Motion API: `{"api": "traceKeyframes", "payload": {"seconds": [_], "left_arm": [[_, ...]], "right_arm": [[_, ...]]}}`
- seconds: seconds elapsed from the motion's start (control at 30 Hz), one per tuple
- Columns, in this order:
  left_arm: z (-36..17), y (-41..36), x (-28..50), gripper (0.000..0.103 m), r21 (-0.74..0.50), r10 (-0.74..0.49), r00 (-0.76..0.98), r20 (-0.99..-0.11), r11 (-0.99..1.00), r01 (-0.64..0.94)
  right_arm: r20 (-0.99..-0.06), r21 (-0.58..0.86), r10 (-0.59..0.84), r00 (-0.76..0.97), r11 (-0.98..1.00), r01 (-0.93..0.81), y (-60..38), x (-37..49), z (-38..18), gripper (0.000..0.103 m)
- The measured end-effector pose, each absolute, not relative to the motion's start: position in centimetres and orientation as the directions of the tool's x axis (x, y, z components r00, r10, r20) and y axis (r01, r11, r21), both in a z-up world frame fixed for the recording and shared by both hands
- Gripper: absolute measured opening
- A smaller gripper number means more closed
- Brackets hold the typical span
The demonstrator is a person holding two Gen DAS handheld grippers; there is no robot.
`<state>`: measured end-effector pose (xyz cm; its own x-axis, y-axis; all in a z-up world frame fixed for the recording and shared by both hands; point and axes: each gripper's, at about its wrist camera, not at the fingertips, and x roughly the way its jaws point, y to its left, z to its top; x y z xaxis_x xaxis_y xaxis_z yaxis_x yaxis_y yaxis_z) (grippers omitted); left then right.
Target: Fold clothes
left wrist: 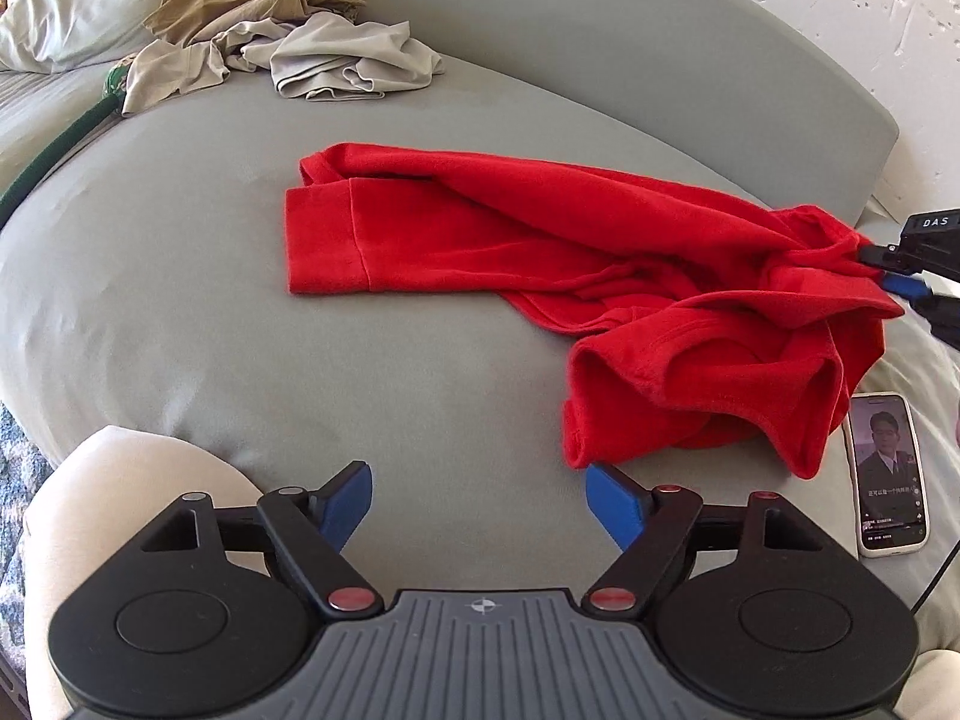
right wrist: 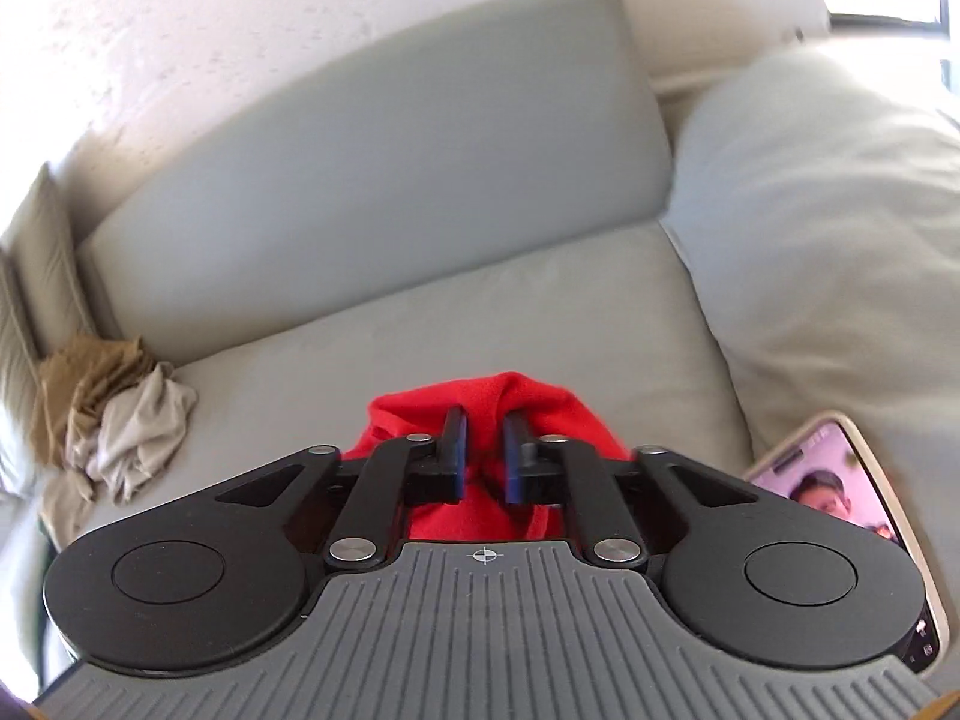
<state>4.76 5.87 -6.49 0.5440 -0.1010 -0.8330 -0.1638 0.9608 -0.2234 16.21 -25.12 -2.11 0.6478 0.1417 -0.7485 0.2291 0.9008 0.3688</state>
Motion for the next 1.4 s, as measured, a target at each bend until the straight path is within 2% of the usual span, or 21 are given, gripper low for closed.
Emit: {"api": "traceKeyframes", "payload": {"seconds": [0.07,0.13,0.37,0.47,0.53,0.63,0.7,0.8,0.83,0.87,0.9,1.0,1.1,1.17,1.23,1.3,1.33,1.37,1.4], "left_arm": [[-6.9,5.8,4.9,0.076,-0.241,-0.12,0.535,-0.836,0.957,-0.162],[-7.1,5.8,5.0,0.075,-0.256,-0.137,0.528,-0.838,0.953,-0.16],[-7.6,4.9,5.2,0.065,-0.25,-0.151,0.535,-0.831,0.961,-0.117],[-8.0,3.3,5.8,0.067,-0.155,-0.135,0.584,-0.8,0.988,0.016],[-8.7,2.1,6.5,0.067,-0.064,-0.121,0.6,-0.791,0.991,0.116],[-9.6,0.8,7.5,0.065,0.004,-0.151,0.6,-0.785,0.968,0.249],[-10.1,0.1,8.2,0.059,0.035,-0.177,0.602,-0.779,0.945,0.324],[-10.3,-0.4,9.5,0.031,0.032,-0.217,0.602,-0.768,0.926,0.376],[-10.4,-0.6,9.9,0.017,0.028,-0.229,0.6,-0.767,0.921,0.388],[-10.2,-0.7,10.2,0.012,0.037,-0.229,0.612,-0.757,0.92,0.391],[-10.0,-0.8,10.4,0.011,0.05,-0.225,0.627,-0.745,0.919,0.39],[-6.5,-0.2,9.7,0.01,0.165,-0.188,0.754,-0.629,0.916,0.366],[-1.5,1.1,7.4,0.01,0.356,-0.125,0.901,-0.415,0.889,0.287],[0.7,2.1,5.4,0.01,0.472,-0.132,0.944,-0.301,0.84,0.268],[0.7,2.6,4.2,0.01,0.556,-0.094,0.939,-0.331,0.785,0.275],[-1.0,2.9,3.2,0.013,0.532,-0.059,0.88,-0.471,0.777,0.337],[-1.9,3.0,2.8,0.02,0.509,-0.042,0.839,-0.543,0.777,0.369],[-2.8,3.2,2.3,0.022,0.484,-0.026,0.791,-0.611,0.778,0.399],[-3.3,3.5,1.5,0.024,0.442,-0.034,0.756,-0.654,0.794,0.418]], "right_arm": [[-0.76,0.387,0.156,0.631,0.889,0.246,-26.1,15.7,-2.0,0.078],[-0.775,0.407,0.206,0.597,0.886,0.222,-26.8,13.7,-2.5,0.077],[-0.819,0.31,0.271,0.506,0.951,-0.008,-23.1,4.0,-4.0,0.078],[-0.822,0.264,0.265,0.504,0.962,-0.073,-21.7,0.8,-4.4,0.078],[-0.822,0.277,0.273,0.499,0.958,-0.068,-21.8,-0.3,-4.5,0.078],[-0.823,0.314,0.294,0.486,0.948,-0.041,-22.5,-0.9,-4.6,0.078],[-0.827,0.312,0.283,0.487,0.95,-0.023,-22.9,-0.9,-4.5,0.078],[-0.83,0.317,0.275,0.485,0.948,0.004,-23.4,-0.9,-4.5,0.078],[-0.829,0.323,0.276,0.486,0.946,0.013,-23.6,-0.9,-4.5,0.078],[-0.829,0.327,0.277,0.486,0.945,0.02,-23.7,-1.0,-4.5,0.078],[-0.829,0.33,0.276,0.486,0.944,0.027,-23.8,-1.1,-4.5,0.078],[-0.828,0.329,0.269,0.492,0.944,0.039,-24.0,-1.4,-4.0,0.078],[-0.819,0.335,0.267,0.508,0.941,0.046,-24.3,-1.8,-3.3,0.078],[-0.814,0.352,0.276,0.51,0.934,0.057,-24.6,-2.1,-3.1,0.078],[-0.812,0.376,0.297,0.502,0.925,0.062,-24.7,-2.2,-3.3,0.078],[-0.815,0.405,0.323,0.481,0.912,0.073,-24.5,-2.3,-3.9,0.078],[-0.818,0.415,0.334,0.468,0.907,0.077,-24.3,-2.3,-4.1,0.078],[-0.822,0.42,0.342,0.456,0.904,0.077,-24.1,-2.4,-4.3,0.078],[-0.823,0.421,0.348,0.449,0.904,0.073,-23.9,-2.4,-4.4,0.078]]}}
